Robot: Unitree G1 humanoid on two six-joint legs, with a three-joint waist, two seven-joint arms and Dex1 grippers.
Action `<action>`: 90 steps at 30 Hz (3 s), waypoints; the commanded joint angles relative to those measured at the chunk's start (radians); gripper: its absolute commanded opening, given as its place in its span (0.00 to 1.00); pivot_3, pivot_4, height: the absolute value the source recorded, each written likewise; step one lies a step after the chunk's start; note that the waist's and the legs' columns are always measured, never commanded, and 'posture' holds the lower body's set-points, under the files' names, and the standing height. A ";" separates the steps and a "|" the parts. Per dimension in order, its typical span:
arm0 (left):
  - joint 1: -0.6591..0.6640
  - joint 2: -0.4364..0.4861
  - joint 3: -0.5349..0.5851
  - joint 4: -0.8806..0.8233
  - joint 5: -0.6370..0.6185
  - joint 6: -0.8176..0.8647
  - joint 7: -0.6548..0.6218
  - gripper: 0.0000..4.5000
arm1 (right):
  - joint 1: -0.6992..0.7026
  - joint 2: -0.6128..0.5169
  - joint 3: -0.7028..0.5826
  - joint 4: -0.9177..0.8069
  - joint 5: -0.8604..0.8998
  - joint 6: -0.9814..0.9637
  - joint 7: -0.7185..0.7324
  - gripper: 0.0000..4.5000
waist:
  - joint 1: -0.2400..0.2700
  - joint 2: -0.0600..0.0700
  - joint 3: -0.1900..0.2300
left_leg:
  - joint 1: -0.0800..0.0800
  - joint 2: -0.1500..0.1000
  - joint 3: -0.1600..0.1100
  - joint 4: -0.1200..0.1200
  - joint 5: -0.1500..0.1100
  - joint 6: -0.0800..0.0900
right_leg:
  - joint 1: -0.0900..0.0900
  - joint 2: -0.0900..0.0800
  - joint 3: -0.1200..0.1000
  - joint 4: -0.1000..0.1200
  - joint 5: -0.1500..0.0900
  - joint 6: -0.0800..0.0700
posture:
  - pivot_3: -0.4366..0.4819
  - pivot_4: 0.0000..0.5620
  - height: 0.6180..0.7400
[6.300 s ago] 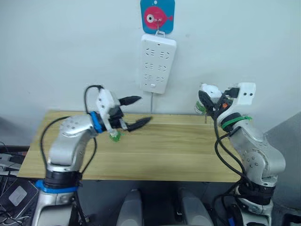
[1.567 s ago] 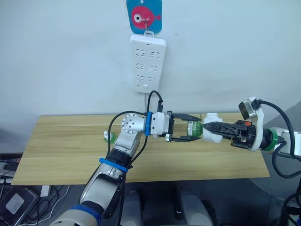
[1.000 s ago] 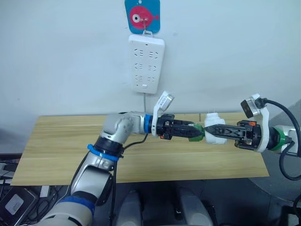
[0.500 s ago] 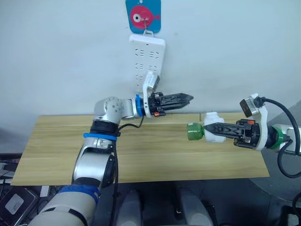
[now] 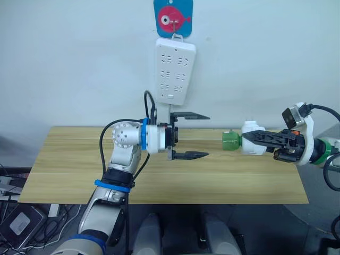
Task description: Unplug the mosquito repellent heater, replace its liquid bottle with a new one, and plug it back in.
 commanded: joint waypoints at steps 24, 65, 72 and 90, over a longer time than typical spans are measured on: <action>-0.157 -0.046 -0.151 0.322 0.497 -0.500 0.693 0.86 | -0.035 0.048 0.000 -0.052 0.027 0.009 0.025 0.71 | -0.003 0.000 0.000 | -0.001 0.001 -0.003 0.001 -0.001 0.002 | 0.000 0.000 -0.003 0.001 0.000 0.001 | 0.33 0.50 1.00; -0.137 0.134 0.060 -0.140 -0.848 2.131 0.463 1.00 | 0.046 0.014 0.009 -0.170 0.027 -0.068 0.018 0.71 | -0.043 0.002 -0.001 | -0.002 0.000 -0.008 0.002 0.001 0.003 | 0.000 0.001 -0.005 0.002 0.000 0.002 | 0.31 0.41 1.00; -0.025 0.283 -0.044 -0.360 -0.504 1.635 0.218 1.00 | 0.031 0.011 -0.015 -0.098 0.027 -0.049 0.014 0.71 | -0.042 0.003 -0.002 | -0.002 0.001 -0.007 0.001 0.001 0.002 | -0.001 0.001 -0.005 0.002 0.000 0.001 | 0.34 0.39 1.00; -0.086 -0.010 -0.058 0.200 0.229 -0.351 0.349 1.00 | -0.055 0.042 0.001 -0.024 0.027 -0.013 -0.022 0.71 | 0.006 0.003 -0.002 | -0.007 0.000 -0.001 0.013 -0.004 0.011 | -0.001 -0.002 -0.002 0.001 0.002 0.004 | 0.34 0.41 1.00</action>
